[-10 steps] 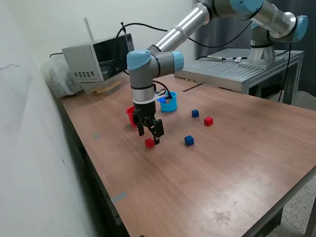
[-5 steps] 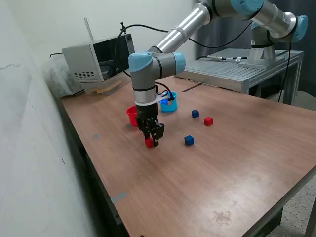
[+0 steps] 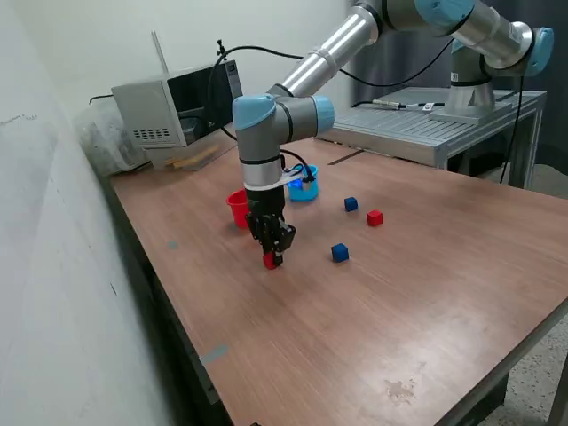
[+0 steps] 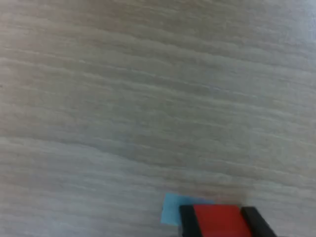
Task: Place red objects in the red bin, and blue objects in the blue bin.
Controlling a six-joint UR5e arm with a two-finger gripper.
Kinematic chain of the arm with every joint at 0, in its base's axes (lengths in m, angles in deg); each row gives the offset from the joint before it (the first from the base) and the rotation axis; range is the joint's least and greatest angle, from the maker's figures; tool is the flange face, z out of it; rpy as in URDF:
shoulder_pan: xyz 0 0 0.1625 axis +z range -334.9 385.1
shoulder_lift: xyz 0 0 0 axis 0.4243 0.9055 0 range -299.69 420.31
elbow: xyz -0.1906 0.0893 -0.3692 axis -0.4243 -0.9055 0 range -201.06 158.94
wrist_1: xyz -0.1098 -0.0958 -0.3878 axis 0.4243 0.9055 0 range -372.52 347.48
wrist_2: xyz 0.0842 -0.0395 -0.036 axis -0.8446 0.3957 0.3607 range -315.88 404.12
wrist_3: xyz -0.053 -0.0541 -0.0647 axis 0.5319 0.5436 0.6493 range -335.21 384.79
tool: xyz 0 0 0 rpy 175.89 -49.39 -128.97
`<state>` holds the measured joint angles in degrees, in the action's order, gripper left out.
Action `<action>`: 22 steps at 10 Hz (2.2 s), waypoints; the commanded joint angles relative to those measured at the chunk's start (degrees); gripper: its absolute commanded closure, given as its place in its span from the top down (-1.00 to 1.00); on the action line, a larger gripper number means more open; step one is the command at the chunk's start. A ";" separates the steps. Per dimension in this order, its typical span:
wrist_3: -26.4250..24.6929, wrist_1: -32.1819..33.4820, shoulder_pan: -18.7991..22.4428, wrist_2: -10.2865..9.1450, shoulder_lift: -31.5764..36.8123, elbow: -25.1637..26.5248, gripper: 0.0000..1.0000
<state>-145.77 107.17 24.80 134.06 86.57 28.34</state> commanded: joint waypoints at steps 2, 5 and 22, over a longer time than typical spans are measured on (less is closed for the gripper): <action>-0.39 0.46 -1.36 0.67 5.60 5.06 -1.00; -0.39 -0.24 -6.09 2.59 16.16 9.99 -1.00; -1.18 -2.27 -12.09 3.22 21.48 20.03 -1.00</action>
<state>-146.52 104.71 12.12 137.48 109.65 49.59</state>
